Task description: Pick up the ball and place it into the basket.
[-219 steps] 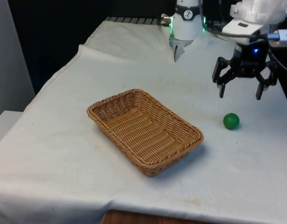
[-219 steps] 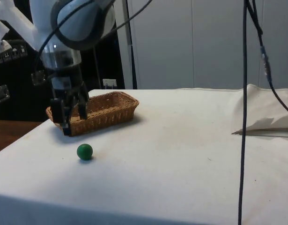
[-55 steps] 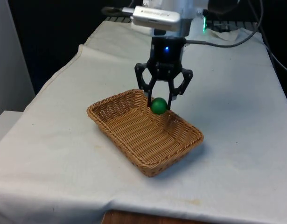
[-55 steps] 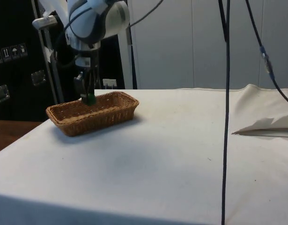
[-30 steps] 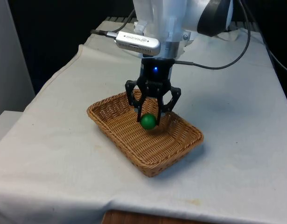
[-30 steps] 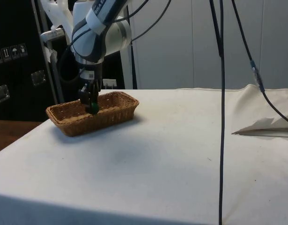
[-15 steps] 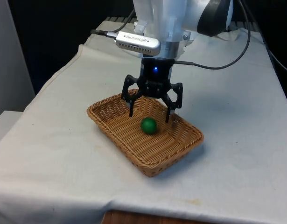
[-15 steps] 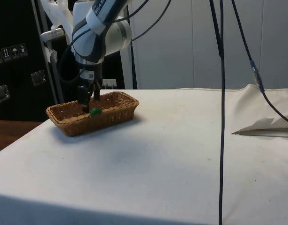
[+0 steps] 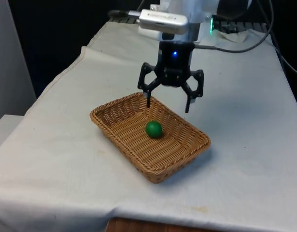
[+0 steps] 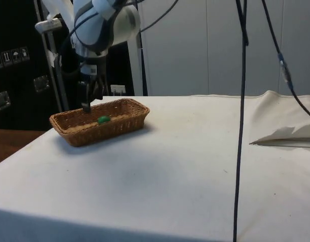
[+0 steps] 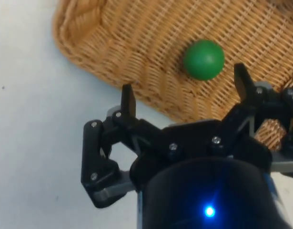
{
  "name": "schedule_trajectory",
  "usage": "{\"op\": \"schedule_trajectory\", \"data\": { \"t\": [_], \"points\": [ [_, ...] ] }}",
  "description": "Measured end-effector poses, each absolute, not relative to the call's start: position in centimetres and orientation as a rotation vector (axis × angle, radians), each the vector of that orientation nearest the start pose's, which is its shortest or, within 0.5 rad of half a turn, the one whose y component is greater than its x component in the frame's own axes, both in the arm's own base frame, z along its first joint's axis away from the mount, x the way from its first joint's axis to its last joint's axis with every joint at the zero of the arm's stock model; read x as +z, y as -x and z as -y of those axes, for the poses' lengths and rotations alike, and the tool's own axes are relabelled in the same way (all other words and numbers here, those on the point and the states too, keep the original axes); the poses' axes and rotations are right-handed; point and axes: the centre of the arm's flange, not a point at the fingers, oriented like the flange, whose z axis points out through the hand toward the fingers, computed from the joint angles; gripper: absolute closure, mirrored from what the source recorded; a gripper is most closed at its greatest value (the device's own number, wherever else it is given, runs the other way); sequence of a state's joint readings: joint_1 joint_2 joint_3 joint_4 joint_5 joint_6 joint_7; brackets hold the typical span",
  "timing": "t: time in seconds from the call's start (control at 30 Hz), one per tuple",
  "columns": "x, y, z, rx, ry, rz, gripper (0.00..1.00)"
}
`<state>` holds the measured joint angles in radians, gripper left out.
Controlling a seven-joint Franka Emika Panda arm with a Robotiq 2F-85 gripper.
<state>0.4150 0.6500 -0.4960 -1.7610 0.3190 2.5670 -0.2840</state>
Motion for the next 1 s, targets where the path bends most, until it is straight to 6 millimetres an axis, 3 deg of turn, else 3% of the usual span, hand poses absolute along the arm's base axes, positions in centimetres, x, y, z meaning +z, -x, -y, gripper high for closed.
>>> {"op": "schedule_trajectory", "data": {
  "t": [0.67, 1.0],
  "points": [
    [32.9, -65.8, -3.4, -0.338, 3.233, 0.151, 0.00],
    [36.0, -63.7, -4.3, -0.314, 3.218, 0.160, 0.00]
  ]
}}
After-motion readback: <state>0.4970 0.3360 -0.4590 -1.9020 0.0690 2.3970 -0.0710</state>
